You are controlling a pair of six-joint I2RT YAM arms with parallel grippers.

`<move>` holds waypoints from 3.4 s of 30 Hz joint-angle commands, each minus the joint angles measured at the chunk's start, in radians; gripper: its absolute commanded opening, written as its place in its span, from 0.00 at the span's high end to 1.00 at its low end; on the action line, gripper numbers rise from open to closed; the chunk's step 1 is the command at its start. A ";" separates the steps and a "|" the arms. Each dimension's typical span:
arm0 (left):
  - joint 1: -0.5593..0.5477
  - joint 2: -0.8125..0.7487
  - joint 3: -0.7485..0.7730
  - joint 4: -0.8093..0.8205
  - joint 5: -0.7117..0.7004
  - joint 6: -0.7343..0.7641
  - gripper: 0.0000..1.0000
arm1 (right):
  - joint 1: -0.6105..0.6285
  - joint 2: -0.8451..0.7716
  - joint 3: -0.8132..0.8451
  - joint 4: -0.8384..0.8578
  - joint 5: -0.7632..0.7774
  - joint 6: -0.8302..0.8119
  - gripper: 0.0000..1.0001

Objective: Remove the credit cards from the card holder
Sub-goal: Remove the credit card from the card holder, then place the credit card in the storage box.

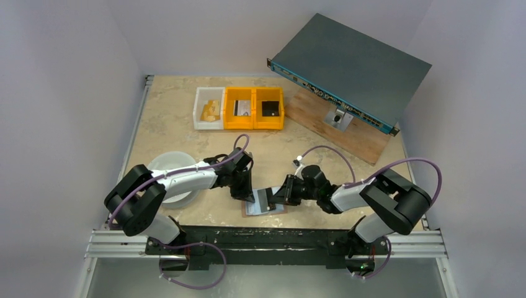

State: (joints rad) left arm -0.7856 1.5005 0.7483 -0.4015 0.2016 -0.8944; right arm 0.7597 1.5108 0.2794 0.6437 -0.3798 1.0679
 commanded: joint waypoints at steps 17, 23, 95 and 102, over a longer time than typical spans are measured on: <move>0.009 -0.060 0.019 -0.083 -0.059 0.063 0.96 | -0.082 -0.391 0.091 -0.401 0.070 -0.114 1.00; 0.059 -0.242 0.091 -0.144 -0.031 0.091 0.61 | -0.083 -0.471 0.195 -0.512 0.076 -0.111 1.00; 0.403 0.615 1.006 0.222 0.178 0.022 1.00 | -0.086 -0.931 0.613 -1.238 0.444 -0.214 0.08; 0.414 0.728 1.159 0.152 0.202 0.038 0.96 | -0.086 -0.913 0.624 -1.252 0.454 -0.217 0.08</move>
State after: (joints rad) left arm -0.3843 2.1979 1.8015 -0.2218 0.3763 -0.8940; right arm 0.6731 0.5877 0.8551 -0.5961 0.0448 0.8696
